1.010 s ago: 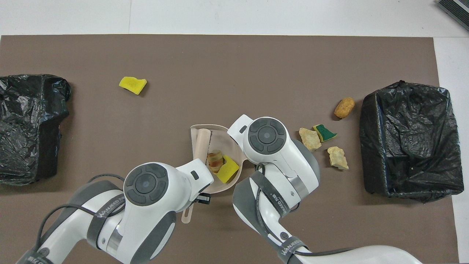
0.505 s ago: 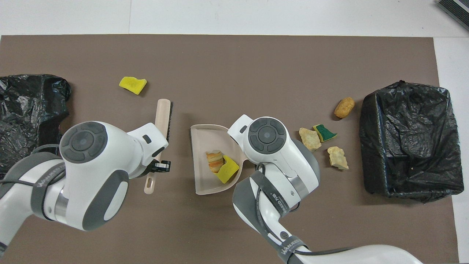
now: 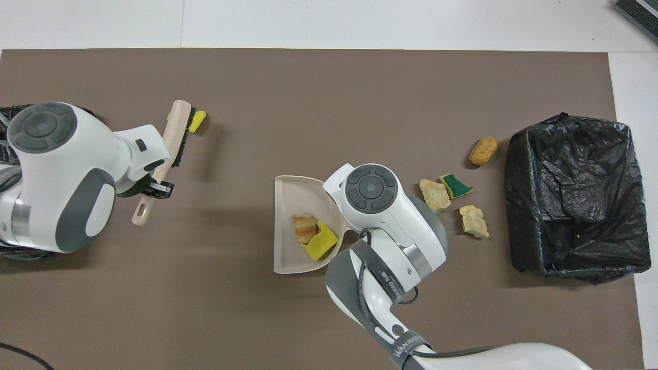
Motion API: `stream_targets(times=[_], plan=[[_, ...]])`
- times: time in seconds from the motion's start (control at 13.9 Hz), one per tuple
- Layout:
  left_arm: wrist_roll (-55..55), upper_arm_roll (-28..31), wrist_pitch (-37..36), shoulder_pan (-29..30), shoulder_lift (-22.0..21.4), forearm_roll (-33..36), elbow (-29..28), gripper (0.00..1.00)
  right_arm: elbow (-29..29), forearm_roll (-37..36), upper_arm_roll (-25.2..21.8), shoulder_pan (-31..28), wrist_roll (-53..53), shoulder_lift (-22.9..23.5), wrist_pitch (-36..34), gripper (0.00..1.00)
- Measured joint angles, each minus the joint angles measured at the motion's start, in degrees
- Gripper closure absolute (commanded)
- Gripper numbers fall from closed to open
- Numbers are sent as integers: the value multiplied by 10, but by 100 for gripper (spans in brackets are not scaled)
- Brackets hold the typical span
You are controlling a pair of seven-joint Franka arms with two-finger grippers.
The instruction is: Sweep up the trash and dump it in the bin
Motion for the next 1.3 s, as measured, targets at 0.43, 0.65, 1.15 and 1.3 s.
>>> stream_targets(times=[0.43,0.65,1.15,1.3], plan=[[109,0,1,64,115,77,126,100,0,0,0,3,22,-1,-9,100],[132,-5,23,63,144,88,144,100,0,0,0,3,23,-1,-9,100],[175,-17,32,54,148,88,113,100,0,0,0,5,42,-1,-11,100],[191,-24,32,53,135,87,80,100,0,0,0,13,70,-2,-12,100]])
